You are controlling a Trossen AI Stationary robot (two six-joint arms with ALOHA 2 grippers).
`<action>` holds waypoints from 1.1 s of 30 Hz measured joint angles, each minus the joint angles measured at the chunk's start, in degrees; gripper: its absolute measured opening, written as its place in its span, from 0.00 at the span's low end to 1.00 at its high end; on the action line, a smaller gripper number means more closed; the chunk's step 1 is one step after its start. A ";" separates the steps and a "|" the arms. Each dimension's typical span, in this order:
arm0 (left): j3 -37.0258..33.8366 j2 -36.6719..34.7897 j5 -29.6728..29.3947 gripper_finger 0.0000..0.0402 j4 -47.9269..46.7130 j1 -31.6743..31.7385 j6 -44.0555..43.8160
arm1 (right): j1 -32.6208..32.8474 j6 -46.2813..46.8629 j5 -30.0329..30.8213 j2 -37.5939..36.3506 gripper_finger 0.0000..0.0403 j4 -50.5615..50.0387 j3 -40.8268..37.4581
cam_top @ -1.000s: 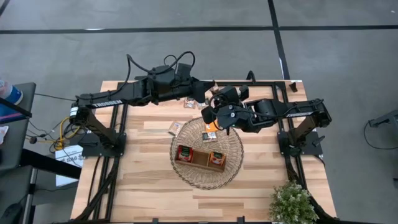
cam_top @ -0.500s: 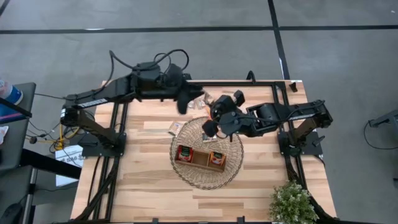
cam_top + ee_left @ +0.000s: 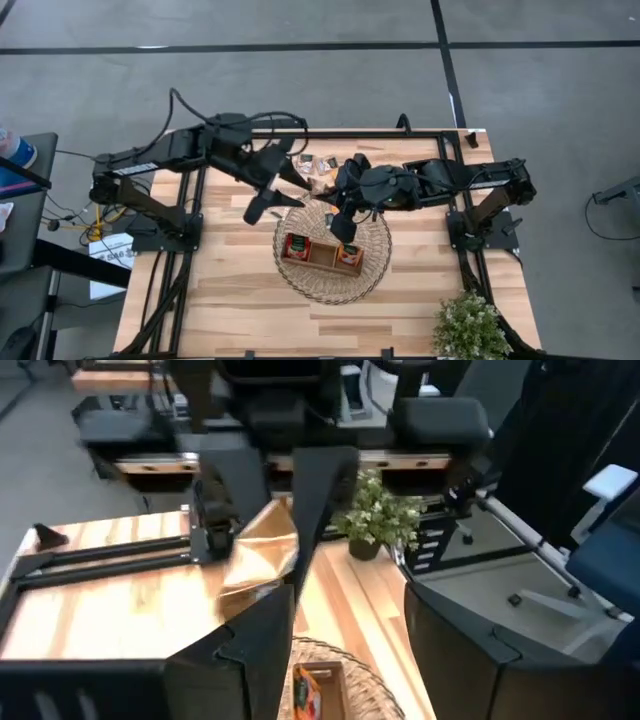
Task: Pick & Place Tea
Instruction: Put the brown tea bag into the middle section of the wooden organizer
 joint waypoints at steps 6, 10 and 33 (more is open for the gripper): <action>0.04 1.75 -1.06 0.46 0.52 -1.54 -1.60 | -0.29 -1.29 -1.83 0.00 0.00 0.81 0.01; 0.00 1.67 -6.75 0.46 0.11 -1.67 -1.45 | -0.12 -1.97 -2.76 0.00 0.00 1.14 0.02; 0.03 -5.31 -13.26 0.46 3.71 -1.91 -16.05 | 0.93 -14.05 3.28 -1.97 0.00 16.93 0.06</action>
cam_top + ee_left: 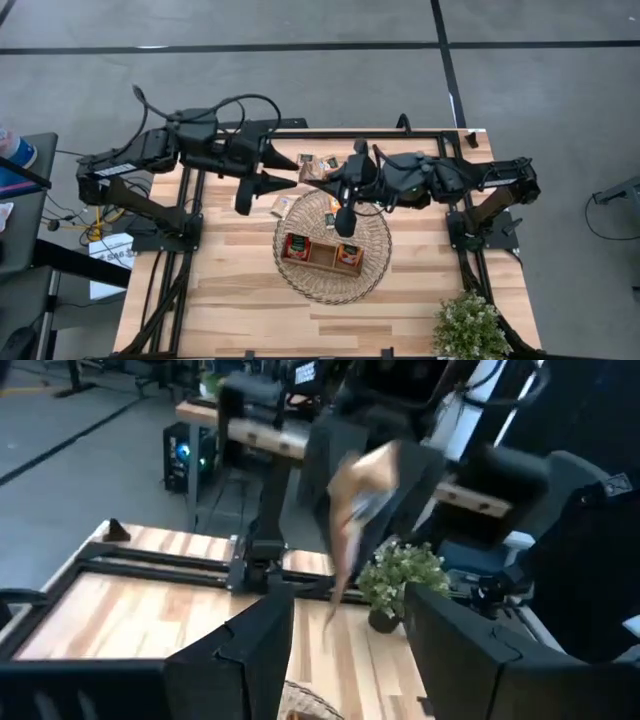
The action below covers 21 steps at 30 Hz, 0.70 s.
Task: Pick & Place Tea
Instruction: Put the brown tea bag into the middle section of the wooden organizer
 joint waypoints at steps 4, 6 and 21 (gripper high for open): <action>-0.14 1.18 -0.15 0.46 -1.39 0.02 -0.95 | 0.01 -2.00 0.38 0.00 0.00 2.08 0.00; 0.00 1.50 -0.05 0.46 -0.25 0.00 -1.20 | 0.01 -2.12 0.38 0.00 0.00 2.10 -0.02; -0.03 1.84 1.42 0.27 0.07 -0.02 -1.60 | -0.01 -2.13 0.44 0.00 0.00 2.56 -0.02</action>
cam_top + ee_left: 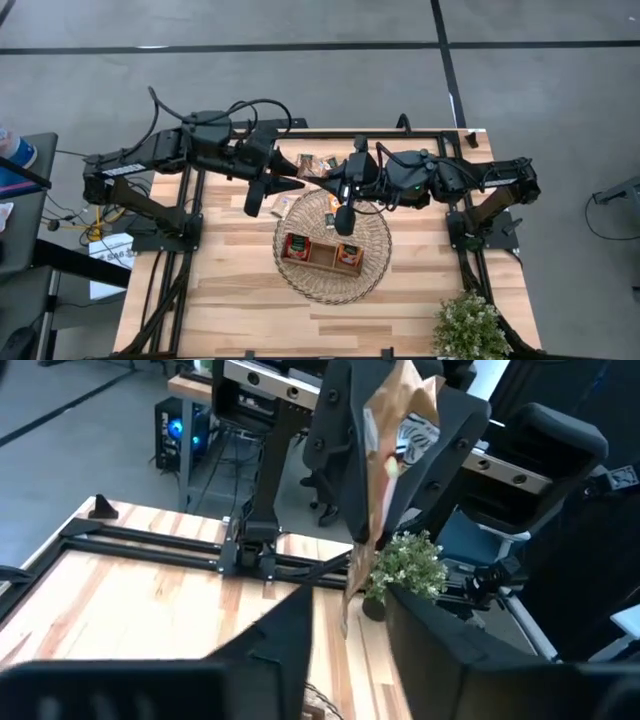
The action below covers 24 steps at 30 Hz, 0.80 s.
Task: Pick & Place Tea
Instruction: Put the brown tea bag into the middle section of the wooden organizer
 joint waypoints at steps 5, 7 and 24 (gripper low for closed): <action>0.00 0.00 -0.41 0.06 0.06 0.00 0.26 | 0.00 0.11 0.00 0.02 0.00 -0.02 -0.02; 0.00 0.00 -0.62 0.02 0.06 0.00 0.28 | 0.00 0.11 0.02 0.02 0.00 -0.02 -0.02; 0.00 -0.46 -0.35 0.00 -14.43 0.00 1.11 | 1.27 2.35 -0.05 -0.50 0.35 -3.70 -0.06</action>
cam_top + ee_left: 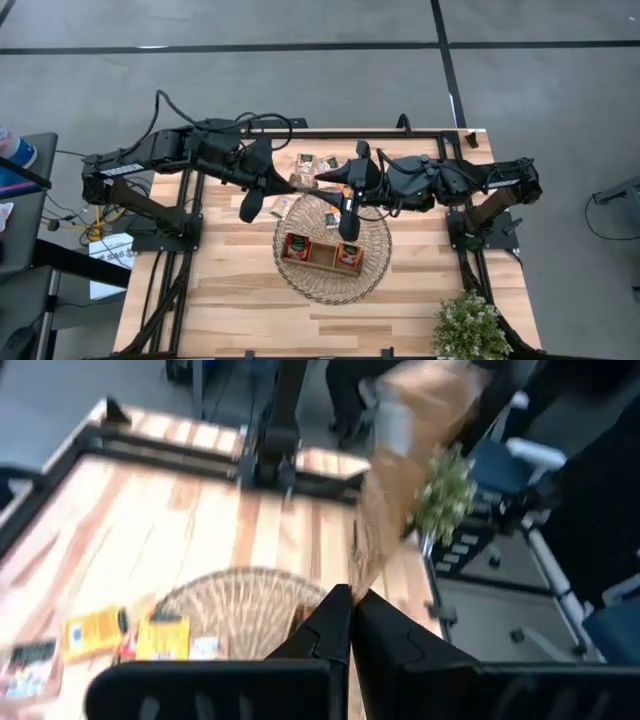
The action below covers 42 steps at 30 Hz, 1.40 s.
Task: Pick & Place Tea
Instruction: Put the brown tea bag into the middle section of the wooden organizer
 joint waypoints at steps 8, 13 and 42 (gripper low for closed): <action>0.00 -0.41 0.01 0.00 -13.36 0.00 0.95 | 1.20 2.77 0.13 -1.82 0.59 -3.53 0.00; 0.00 -0.21 0.68 0.00 -19.45 0.00 0.92 | 1.93 3.88 -0.82 -1.62 0.62 -3.78 0.02; -0.02 0.16 5.68 0.00 -22.05 -0.07 0.22 | -12.61 12.86 -36.16 11.23 0.62 6.02 0.02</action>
